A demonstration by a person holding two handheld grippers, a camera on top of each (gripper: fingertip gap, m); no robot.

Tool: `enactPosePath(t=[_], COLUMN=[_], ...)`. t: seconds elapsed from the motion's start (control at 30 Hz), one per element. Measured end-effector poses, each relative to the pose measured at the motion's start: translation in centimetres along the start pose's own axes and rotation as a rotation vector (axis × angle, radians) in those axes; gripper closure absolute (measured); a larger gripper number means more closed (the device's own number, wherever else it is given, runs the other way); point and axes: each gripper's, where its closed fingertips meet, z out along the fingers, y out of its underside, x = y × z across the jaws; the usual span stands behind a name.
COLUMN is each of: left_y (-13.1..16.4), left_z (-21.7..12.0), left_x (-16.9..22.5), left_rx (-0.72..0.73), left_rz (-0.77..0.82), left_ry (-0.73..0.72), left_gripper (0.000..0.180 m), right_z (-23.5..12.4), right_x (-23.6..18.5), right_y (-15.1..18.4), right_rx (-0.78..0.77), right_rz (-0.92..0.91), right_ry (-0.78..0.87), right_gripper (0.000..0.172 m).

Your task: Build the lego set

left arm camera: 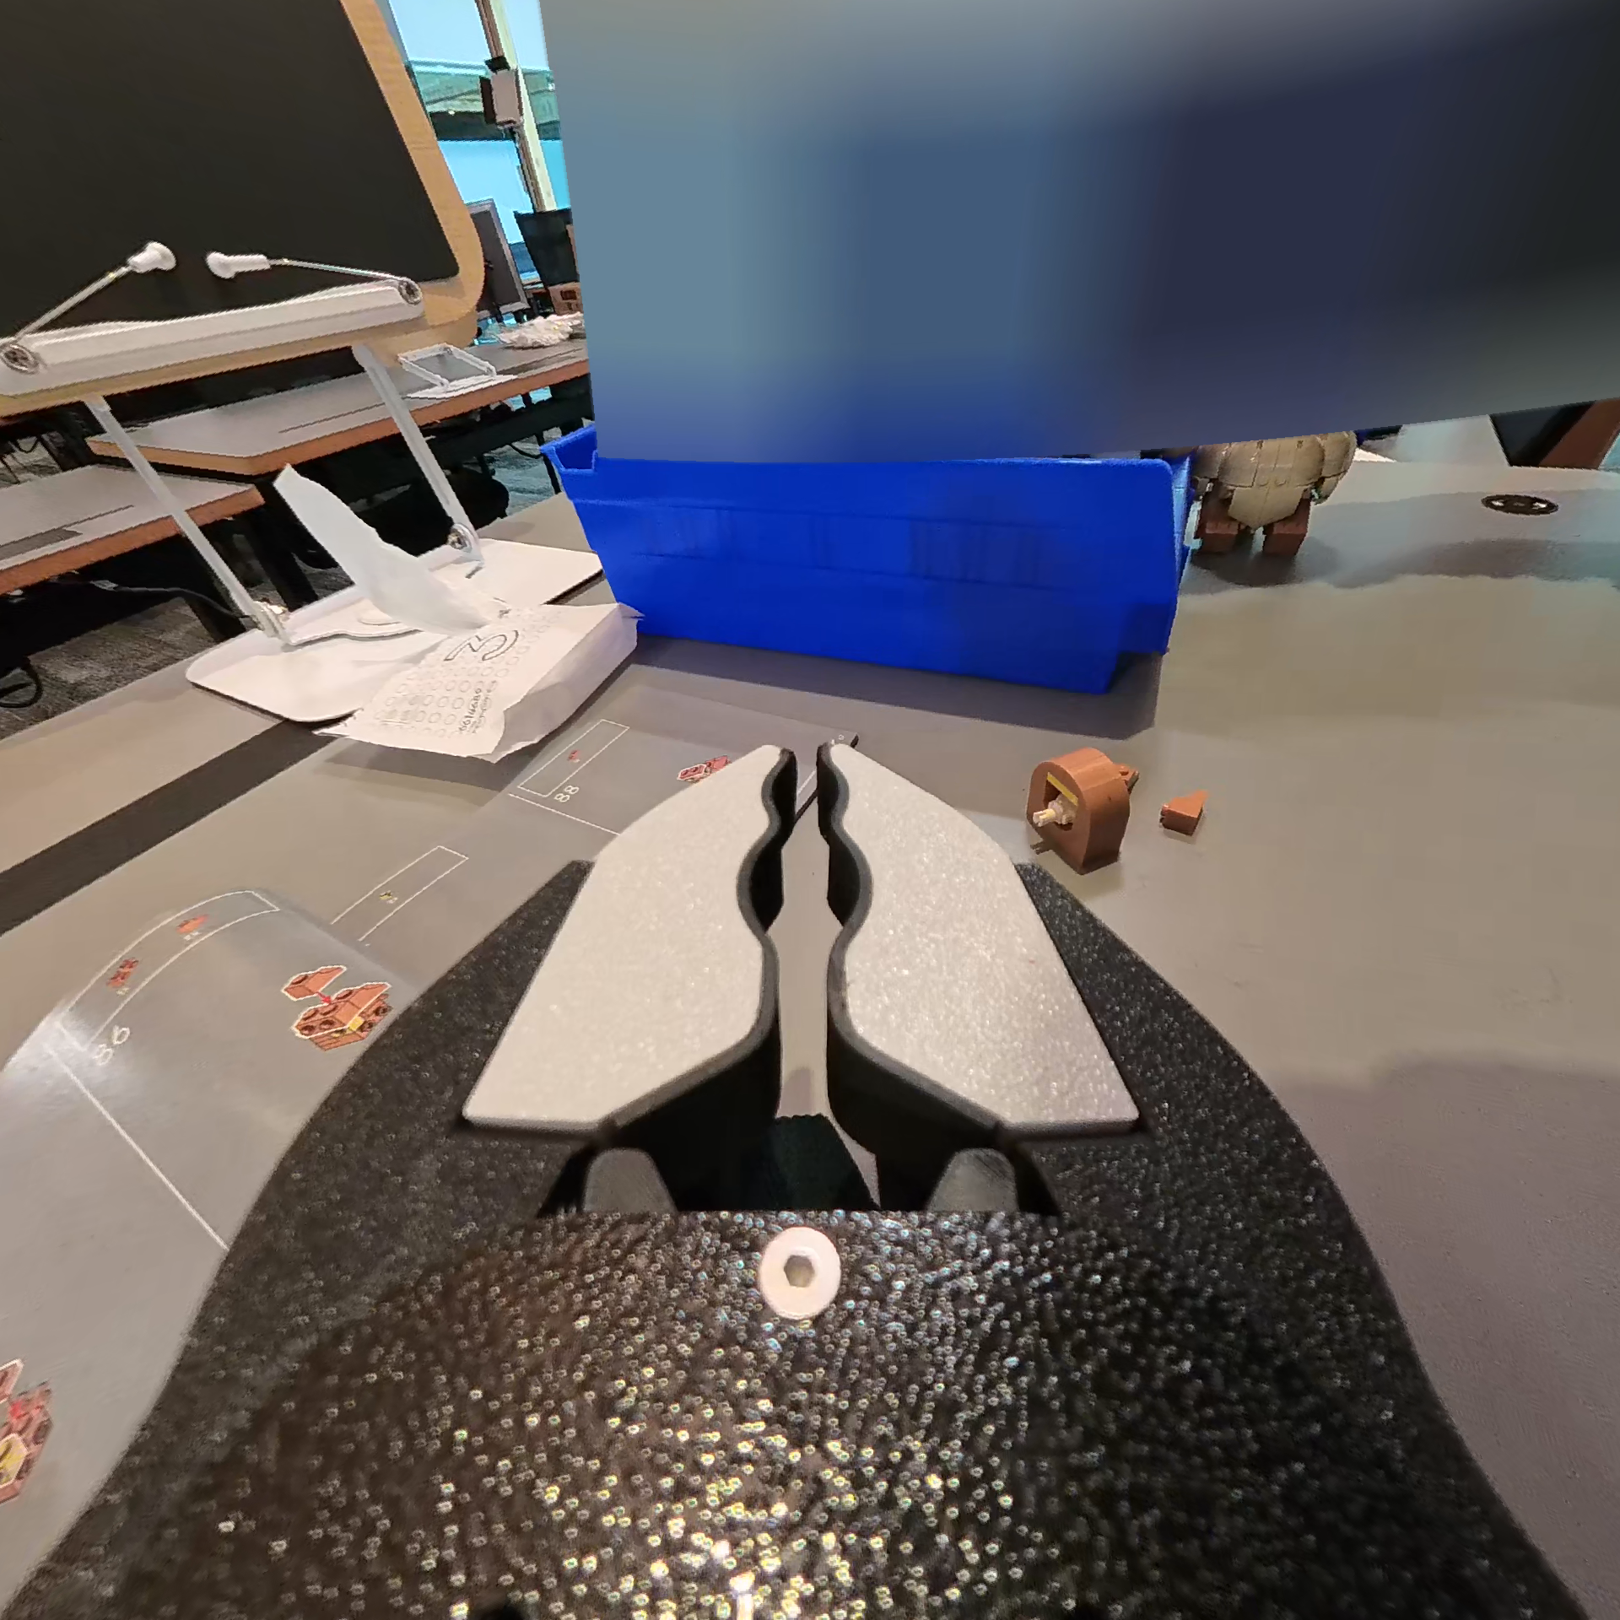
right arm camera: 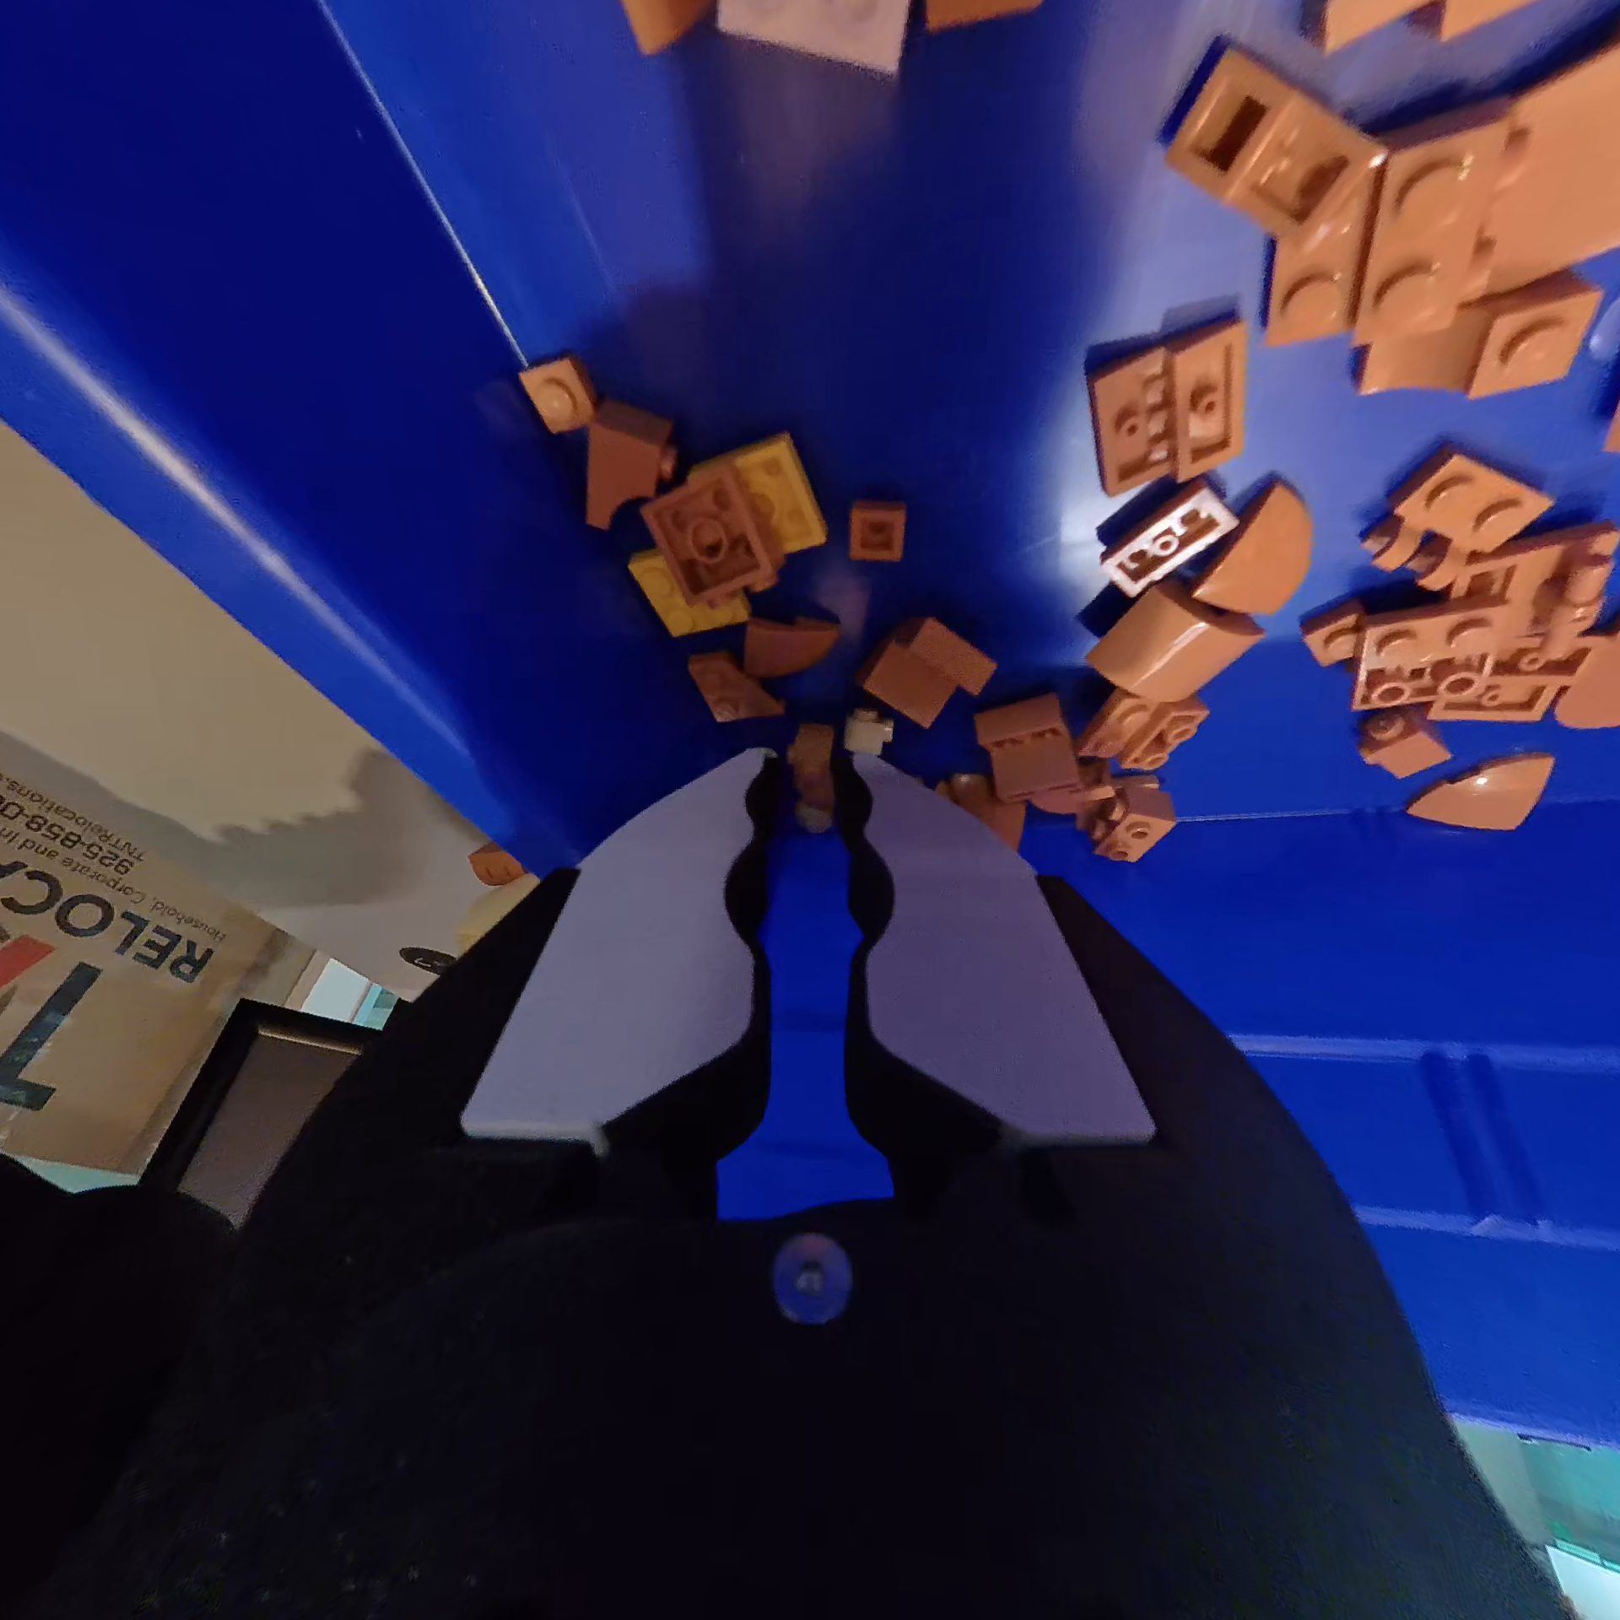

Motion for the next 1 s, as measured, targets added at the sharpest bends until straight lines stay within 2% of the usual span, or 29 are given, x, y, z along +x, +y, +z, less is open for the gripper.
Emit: enactPosePath(t=[0.07,0.1,0.33,0.47,0.57,0.67,0.83,1.0], left_y=[0.0,0.0,0.1,0.0,0.0,-0.1,-0.5,-1.4], left_z=[0.1,0.0,0.0,0.1,-0.1,-0.1,-0.3,-0.1], left_x=[0.1,0.1,0.1,0.1,0.3,0.4,0.9,1.9], left_rx=[-0.002,-0.002,-0.003,-0.003,-0.001,0.0,0.014,0.046], left_rz=[0.001,0.002,0.001,-0.001,-0.003,-0.002,0.011,0.052], left_ry=[0.001,0.002,0.004,0.005,0.007,0.009,0.02,0.038], left_gripper=[0.177,0.177,0.177,0.177,0.177,0.177,0.177,0.176], right_z=[0.2,0.4,0.5,0.6,0.5,-0.9,-6.1,-11.6], right_x=[0.1,0.4,0.7,1.0,0.9,0.7,-0.5,-4.3], right_y=[0.1,0.1,0.3,0.5,0.1,-0.7,-3.7,-7.6], right_rx=[-0.007,-0.007,-0.041,-0.064,-0.017,0.129,0.57,0.973], right_rz=[0.003,0.009,0.011,0.011,0.029,0.072,0.153,0.127], right_ry=[0.002,0.018,0.037,0.05,0.035,0.02,-0.054,-0.21], right_gripper=[0.154,0.147,0.15,0.161,0.161,0.162,0.162,0.162])
